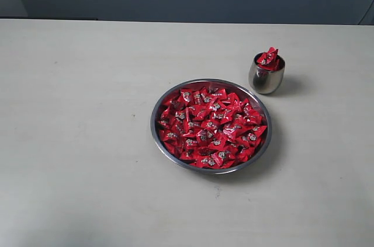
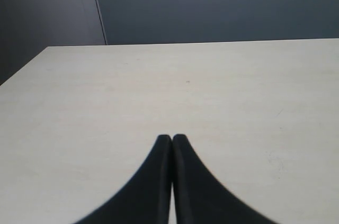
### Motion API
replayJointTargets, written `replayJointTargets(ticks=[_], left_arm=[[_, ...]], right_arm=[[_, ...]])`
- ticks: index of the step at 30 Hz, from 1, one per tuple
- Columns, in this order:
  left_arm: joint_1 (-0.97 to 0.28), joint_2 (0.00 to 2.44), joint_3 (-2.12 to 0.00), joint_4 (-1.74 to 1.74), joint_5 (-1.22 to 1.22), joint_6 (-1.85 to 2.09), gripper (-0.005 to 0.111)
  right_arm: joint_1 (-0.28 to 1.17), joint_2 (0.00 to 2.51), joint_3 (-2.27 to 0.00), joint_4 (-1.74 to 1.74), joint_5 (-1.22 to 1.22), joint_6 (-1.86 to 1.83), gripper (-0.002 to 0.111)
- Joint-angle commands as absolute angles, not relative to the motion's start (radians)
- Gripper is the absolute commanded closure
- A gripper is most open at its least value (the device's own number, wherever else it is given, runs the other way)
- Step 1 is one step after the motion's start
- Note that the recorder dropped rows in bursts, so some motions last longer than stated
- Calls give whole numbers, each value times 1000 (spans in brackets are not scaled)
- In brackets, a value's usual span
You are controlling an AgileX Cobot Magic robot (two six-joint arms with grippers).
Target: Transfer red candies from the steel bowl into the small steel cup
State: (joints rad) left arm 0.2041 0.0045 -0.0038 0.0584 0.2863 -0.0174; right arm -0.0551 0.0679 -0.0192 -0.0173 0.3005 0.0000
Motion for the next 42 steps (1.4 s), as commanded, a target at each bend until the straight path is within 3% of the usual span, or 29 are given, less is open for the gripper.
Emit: replayJointTargets(ticks=[1, 10, 42], left_arm=[[197, 0, 0, 64, 284, -20, 106], [197, 0, 0, 64, 284, -20, 106], [197, 0, 0, 64, 284, -20, 106]], right_arm=[[-56, 54, 0, -15, 306, 0, 109], [12, 43, 0, -16, 313, 0, 109], [12, 43, 0, -16, 311, 0, 109]])
